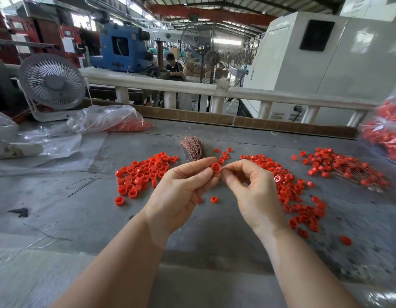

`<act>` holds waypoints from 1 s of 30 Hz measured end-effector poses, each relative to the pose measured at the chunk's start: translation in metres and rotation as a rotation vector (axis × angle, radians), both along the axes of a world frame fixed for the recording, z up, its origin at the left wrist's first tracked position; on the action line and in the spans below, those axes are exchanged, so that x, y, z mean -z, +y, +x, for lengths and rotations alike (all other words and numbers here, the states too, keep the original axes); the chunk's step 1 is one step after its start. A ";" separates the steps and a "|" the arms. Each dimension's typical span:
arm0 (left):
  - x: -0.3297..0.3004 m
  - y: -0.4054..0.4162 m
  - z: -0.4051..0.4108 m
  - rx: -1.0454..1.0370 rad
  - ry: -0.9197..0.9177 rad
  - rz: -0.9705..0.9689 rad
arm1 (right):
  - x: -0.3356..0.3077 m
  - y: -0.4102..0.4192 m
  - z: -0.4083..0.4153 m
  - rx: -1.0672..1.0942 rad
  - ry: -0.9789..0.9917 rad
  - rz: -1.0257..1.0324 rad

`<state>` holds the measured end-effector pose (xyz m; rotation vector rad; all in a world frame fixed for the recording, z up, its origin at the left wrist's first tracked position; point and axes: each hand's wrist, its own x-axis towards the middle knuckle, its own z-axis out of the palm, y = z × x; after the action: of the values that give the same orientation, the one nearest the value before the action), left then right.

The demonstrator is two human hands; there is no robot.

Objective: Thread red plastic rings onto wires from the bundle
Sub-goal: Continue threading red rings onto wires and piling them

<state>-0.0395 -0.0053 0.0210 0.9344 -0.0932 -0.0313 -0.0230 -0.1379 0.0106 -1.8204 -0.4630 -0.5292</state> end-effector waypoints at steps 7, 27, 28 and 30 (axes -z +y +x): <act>0.003 0.001 0.002 0.071 -0.004 -0.038 | 0.000 0.000 0.001 -0.043 0.041 0.070; 0.005 0.001 0.004 0.094 -0.004 -0.074 | 0.003 -0.002 0.004 -0.125 0.111 0.142; 0.005 0.000 0.004 0.096 -0.003 -0.077 | 0.003 -0.002 0.004 -0.127 0.113 0.146; 0.005 0.000 0.004 0.102 -0.003 -0.080 | 0.003 -0.002 0.003 -0.137 0.120 0.158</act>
<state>-0.0354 -0.0049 0.0159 0.8493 -0.1443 -0.1196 -0.0199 -0.1396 0.0077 -1.6452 -0.4471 -0.3506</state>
